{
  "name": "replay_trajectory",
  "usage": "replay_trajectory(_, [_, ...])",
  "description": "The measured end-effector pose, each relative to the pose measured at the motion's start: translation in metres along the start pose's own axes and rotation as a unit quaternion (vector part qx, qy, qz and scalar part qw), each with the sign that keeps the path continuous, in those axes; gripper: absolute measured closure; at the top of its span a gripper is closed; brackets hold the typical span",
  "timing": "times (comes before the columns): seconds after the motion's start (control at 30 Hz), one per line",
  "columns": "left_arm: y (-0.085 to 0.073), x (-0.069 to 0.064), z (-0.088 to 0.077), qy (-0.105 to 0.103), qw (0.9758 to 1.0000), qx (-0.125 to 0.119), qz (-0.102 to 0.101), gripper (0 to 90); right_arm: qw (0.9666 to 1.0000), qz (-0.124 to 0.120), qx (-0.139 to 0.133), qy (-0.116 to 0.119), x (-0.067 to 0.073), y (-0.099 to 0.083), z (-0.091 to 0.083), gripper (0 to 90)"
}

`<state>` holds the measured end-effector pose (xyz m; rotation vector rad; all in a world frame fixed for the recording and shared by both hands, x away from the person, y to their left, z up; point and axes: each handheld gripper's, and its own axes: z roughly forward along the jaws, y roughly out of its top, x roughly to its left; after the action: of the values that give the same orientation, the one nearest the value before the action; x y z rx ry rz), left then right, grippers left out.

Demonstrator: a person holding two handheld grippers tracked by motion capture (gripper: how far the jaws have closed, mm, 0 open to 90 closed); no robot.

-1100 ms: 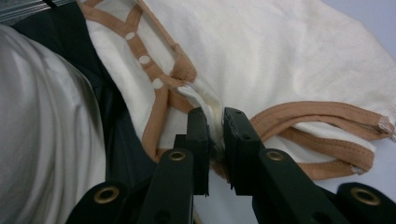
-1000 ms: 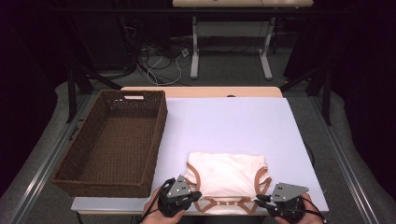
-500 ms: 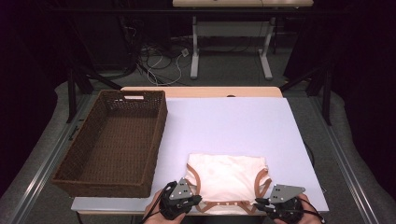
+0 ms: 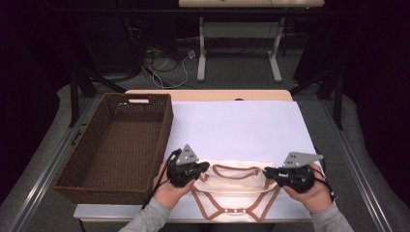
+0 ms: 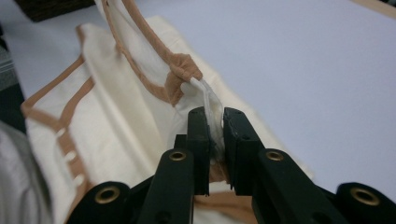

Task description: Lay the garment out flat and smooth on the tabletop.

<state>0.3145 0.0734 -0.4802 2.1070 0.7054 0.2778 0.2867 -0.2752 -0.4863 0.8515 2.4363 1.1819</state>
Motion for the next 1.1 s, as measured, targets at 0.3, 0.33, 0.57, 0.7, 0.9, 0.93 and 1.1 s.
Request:
replay_trajectory(0.3, [0.035,0.04,0.016,0.03,0.9984,-0.013,-0.046,88.6,0.9995,0.022,0.002,-0.023,-0.045,0.04,0.017,81.0])
replay_trajectory(0.33, [0.039,0.043,0.019,0.036,0.998,-0.02,-0.048,88.6,0.9994,0.023,0.001,-0.026,-0.049,0.044,0.018,81.0])
replay_trajectory(0.57, [0.058,0.067,0.029,0.054,0.9951,-0.035,-0.075,88.6,0.9984,0.035,0.005,-0.044,-0.075,0.07,0.028,81.0])
replay_trajectory(0.7, [0.072,0.08,0.03,0.062,0.9925,-0.053,-0.092,88.6,0.9974,0.042,0.002,-0.059,-0.088,0.082,0.031,81.1])
replay_trajectory(0.9, [0.095,0.097,0.034,0.078,0.9908,-0.06,-0.093,88.7,0.9955,0.051,-0.006,-0.079,-0.105,0.105,0.035,81.1])
replay_trajectory(0.93, [0.098,0.1,0.034,0.08,0.9909,-0.06,-0.09,88.7,0.9953,0.05,-0.006,-0.083,-0.108,0.108,0.035,81.1])
replay_trajectory(1.1, [0.111,0.108,0.036,0.087,0.9898,-0.07,-0.088,88.7,0.9936,0.052,-0.011,-0.1,-0.119,0.124,0.037,81.1])
